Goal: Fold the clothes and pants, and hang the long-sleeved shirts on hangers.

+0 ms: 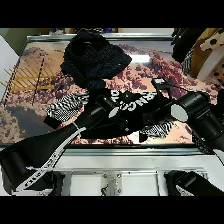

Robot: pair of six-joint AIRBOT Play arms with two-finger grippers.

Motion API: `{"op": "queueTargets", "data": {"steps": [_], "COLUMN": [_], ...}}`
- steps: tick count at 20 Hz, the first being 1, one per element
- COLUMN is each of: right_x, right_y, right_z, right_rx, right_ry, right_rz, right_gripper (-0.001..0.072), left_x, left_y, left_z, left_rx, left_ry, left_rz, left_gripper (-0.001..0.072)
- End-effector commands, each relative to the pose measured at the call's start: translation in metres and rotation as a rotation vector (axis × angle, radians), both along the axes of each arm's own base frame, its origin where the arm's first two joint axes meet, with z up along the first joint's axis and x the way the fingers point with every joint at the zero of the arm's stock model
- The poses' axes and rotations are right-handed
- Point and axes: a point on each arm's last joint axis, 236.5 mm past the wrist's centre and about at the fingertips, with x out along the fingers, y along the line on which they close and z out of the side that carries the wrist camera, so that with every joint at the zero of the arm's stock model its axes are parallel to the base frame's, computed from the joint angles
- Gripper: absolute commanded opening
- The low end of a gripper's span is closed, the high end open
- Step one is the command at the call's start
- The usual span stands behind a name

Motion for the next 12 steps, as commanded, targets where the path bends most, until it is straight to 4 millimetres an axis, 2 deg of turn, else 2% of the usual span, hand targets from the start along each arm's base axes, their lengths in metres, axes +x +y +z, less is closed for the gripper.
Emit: {"op": "queueTargets", "data": {"steps": [1, 3, 5, 9, 12], "right_x": [0.0, 0.0, 0.0, 0.001, 0.001], "right_y": [-0.001, -0.001, 0.0, 0.0, 0.0], "right_z": [0.001, 0.001, 0.001, 0.002, 0.003], "right_rx": [0.001, 0.001, 0.002, 0.005, 0.009], "right_ry": [-0.002, -0.002, -0.003, -0.008, -0.014], "right_rz": [-0.002, -0.002, -0.002, -0.002, -0.002], "right_gripper": [0.002, 0.0021, 0.0021, 0.002, 0.0021], "left_x": [-0.008, -0.016, -0.028, -0.057, -0.064], "left_y": [0.021, 0.025, 0.034, 0.032, 0.04], "left_z": [0.011, 0.025, 0.026, 0.004, -0.006], "left_rx": [0.065, 0.061, 0.107, 0.059, 0.046], "left_ry": [0.021, 0.025, 0.059, 0.137, 0.143], "left_rz": [0.002, -0.001, -0.011, 0.008, 0.045], "left_gripper": [0.066, 0.066, 0.066, 0.0661, 0.0661]}}
